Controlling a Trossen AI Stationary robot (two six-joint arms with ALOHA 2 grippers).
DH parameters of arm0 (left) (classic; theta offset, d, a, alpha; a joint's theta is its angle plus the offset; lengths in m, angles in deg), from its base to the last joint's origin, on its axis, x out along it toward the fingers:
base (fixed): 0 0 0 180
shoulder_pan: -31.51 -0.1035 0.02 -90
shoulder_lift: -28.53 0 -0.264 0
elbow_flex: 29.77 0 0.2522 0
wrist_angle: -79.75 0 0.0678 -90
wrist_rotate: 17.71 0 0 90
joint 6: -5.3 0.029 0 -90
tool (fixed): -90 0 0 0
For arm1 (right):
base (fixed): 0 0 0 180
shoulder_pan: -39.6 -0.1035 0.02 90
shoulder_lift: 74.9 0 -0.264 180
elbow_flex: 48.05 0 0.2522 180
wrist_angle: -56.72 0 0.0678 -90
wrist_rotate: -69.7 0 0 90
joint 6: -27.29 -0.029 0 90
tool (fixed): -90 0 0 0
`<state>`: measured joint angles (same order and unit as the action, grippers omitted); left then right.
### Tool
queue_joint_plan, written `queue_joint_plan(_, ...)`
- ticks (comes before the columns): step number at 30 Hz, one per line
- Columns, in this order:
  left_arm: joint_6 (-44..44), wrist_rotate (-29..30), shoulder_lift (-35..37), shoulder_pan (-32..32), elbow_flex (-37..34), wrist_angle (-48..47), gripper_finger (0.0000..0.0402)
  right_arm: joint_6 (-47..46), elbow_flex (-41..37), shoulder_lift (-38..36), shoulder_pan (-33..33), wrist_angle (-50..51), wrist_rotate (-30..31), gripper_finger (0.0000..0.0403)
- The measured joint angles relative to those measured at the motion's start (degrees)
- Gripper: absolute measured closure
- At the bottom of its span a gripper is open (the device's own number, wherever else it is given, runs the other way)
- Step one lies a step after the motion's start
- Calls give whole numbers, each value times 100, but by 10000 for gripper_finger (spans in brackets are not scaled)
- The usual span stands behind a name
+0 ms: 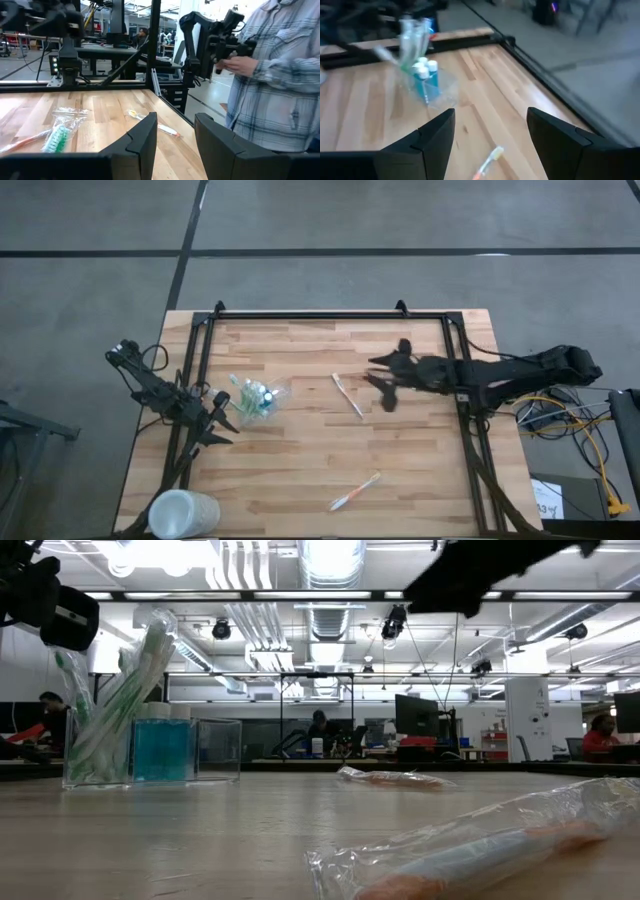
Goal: Pick & Place toothbrushing station
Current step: Move the transparent organizer to the center of the table
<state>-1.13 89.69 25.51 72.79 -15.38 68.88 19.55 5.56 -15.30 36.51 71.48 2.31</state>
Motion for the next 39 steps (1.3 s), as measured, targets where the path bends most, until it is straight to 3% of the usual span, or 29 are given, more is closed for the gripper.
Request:
queue_joint_plan(4,0,2,-2,0,0,0,266,-1263,890,1074,474,80,-162,158)
queue_joint_plan(10,0,0,-2,0,0,0,266,-1840,2356,2665,1248,878,-2264,158)
queue_joint_plan(14,0,2,-2,2,2,0,266,-1954,3452,3696,1523,1245,-3058,158)
queue_joint_plan(22,0,2,-2,2,4,0,266,-2114,5830,5414,1759,2996,-3174,158)
queue_joint_plan(30,0,2,-2,2,5,0,266,-2184,7584,6683,1715,4085,-3714,158)
queue_joint_plan(39,0,2,-2,0,4,2,266,-2010,8162,7128,1635,4691,-3782,158)
